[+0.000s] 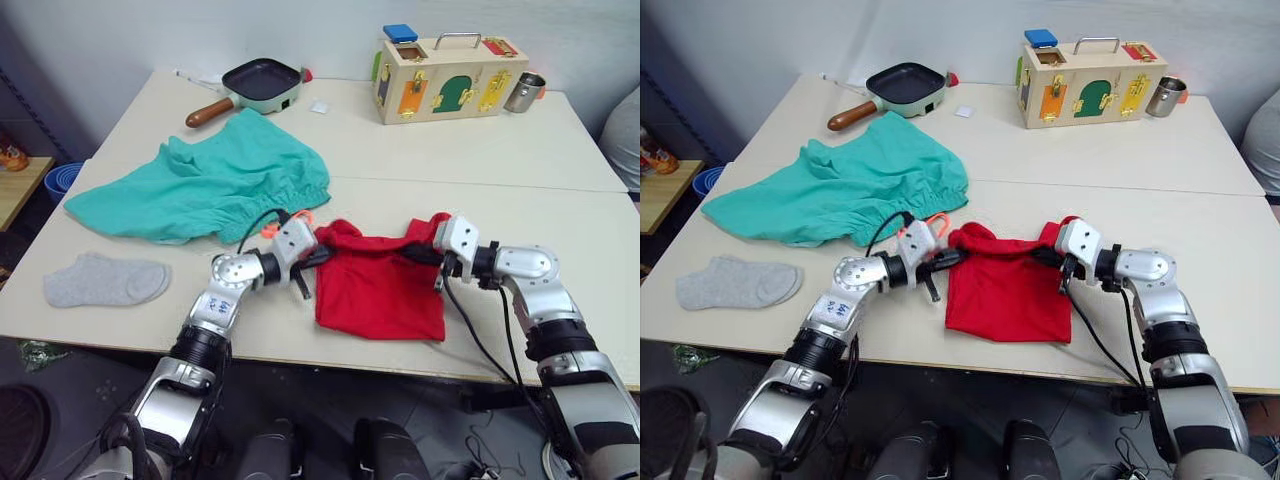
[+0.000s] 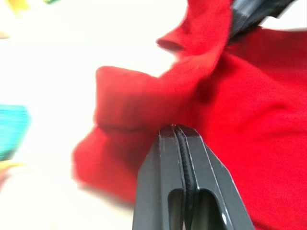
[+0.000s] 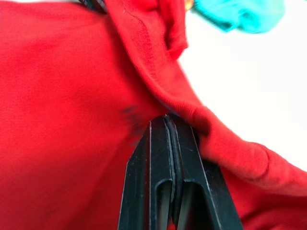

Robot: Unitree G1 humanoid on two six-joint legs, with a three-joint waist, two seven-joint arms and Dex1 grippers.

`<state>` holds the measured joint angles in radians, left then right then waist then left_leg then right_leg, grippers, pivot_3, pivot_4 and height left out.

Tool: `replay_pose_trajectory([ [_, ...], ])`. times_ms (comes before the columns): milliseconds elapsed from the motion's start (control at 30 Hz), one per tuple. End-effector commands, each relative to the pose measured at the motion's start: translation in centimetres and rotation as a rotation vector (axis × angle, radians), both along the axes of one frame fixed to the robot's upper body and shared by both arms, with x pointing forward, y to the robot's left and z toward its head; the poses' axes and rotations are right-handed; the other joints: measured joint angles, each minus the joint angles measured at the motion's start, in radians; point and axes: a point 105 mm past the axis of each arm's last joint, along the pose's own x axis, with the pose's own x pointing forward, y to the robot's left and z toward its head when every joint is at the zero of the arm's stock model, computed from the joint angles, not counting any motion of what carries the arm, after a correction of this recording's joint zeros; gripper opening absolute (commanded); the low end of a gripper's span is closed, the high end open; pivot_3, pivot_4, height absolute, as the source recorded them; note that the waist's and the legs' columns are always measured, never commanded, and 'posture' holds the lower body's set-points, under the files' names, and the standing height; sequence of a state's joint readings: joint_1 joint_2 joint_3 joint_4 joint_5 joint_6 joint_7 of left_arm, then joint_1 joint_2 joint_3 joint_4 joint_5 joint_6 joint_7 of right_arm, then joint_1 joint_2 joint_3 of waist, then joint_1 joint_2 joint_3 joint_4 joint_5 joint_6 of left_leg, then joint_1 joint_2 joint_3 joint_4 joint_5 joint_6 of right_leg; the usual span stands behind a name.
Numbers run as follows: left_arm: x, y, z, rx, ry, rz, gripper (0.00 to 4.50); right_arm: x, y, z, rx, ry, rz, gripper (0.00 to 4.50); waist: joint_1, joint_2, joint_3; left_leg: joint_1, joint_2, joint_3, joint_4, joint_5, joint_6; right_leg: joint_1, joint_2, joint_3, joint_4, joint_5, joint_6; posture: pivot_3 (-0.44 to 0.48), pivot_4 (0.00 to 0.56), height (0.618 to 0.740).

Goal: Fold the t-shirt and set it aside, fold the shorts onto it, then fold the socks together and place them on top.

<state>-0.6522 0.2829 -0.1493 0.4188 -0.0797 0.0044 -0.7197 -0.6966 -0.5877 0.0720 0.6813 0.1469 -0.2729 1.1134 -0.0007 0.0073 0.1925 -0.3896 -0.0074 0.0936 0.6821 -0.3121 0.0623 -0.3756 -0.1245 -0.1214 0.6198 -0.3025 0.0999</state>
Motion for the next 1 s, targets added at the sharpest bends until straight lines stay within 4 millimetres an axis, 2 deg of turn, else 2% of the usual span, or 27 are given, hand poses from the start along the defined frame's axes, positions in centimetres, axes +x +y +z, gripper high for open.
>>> replay_pose_trajectory([
  [33,0.7,0.4,1.0,-0.044,-0.031,0.031,0.03,0.9,-0.4,1.1,0.028,-0.031,-0.042,0.00,0.000,0.000,0.000,0.000,0.000,0.000,0.000,0.000,0.000,0.000,0.000,0.000,0.000,0.000,0.000,0.000,0.150,0.740],
  [233,2.6,1.2,1.9,-0.135,-0.051,0.151,0.03,2.5,-0.5,1.7,0.027,-0.098,-0.138,0.00,-0.001,0.000,0.000,-0.001,0.000,0.000,0.000,0.000,0.000,0.000,0.000,0.000,0.000,0.000,0.000,0.000,0.150,0.740],
  [333,3.8,1.7,2.7,-0.196,-0.058,0.224,0.03,3.7,-1.1,2.4,0.044,-0.143,-0.240,0.00,-0.002,0.000,0.000,-0.001,0.000,0.000,0.000,0.000,0.000,0.000,0.000,0.000,0.000,0.000,0.000,0.000,0.150,0.740],
  [500,4.1,2.8,3.3,-0.215,-0.078,0.264,0.03,4.6,-2.6,4.2,0.131,-0.155,-0.346,0.00,-0.003,0.000,0.000,-0.001,0.000,0.001,-0.001,0.000,0.000,-0.001,0.001,0.000,0.000,0.000,0.000,0.000,0.150,0.740],
  [567,3.5,3.1,3.5,-0.226,-0.076,0.231,0.03,4.1,-2.6,4.7,0.181,-0.129,-0.309,0.00,-0.003,0.000,0.000,-0.001,0.000,0.001,-0.001,0.000,0.000,-0.001,0.001,0.000,0.000,0.000,0.000,0.000,0.150,0.740],
  [700,0.8,3.0,3.8,-0.221,-0.066,0.073,0.03,2.0,-2.5,5.1,0.225,-0.090,-0.208,0.00,-0.002,0.000,0.000,-0.001,0.000,0.000,-0.002,0.000,0.000,-0.001,0.001,0.000,-0.001,0.000,0.000,0.000,0.150,0.740],
  [767,-1.1,2.0,4.0,-0.216,-0.060,-0.051,0.03,0.5,-2.3,4.1,0.217,-0.044,-0.167,0.00,0.002,0.000,0.000,-0.001,0.000,0.000,-0.002,0.000,0.000,-0.001,0.001,0.000,-0.001,0.000,0.000,0.000,0.150,0.740],
  [833,-2.1,1.0,3.6,-0.192,-0.042,-0.133,0.03,-0.6,-2.1,2.9,0.201,-0.007,-0.152,0.00,0.005,0.000,0.000,-0.001,0.000,-0.001,-0.001,0.000,-0.001,0.000,0.000,0.000,-0.001,0.000,0.000,0.000,0.150,0.740],
  [1000,-1.9,-2.3,2.1,-0.110,-0.012,-0.213,0.03,-2.4,-0.8,0.1,0.145,0.048,-0.141,0.00,0.003,0.000,0.000,-0.001,0.000,0.000,-0.001,0.000,0.000,0.000,0.000,0.000,-0.002,0.000,0.000,0.000,0.150,0.740],
])
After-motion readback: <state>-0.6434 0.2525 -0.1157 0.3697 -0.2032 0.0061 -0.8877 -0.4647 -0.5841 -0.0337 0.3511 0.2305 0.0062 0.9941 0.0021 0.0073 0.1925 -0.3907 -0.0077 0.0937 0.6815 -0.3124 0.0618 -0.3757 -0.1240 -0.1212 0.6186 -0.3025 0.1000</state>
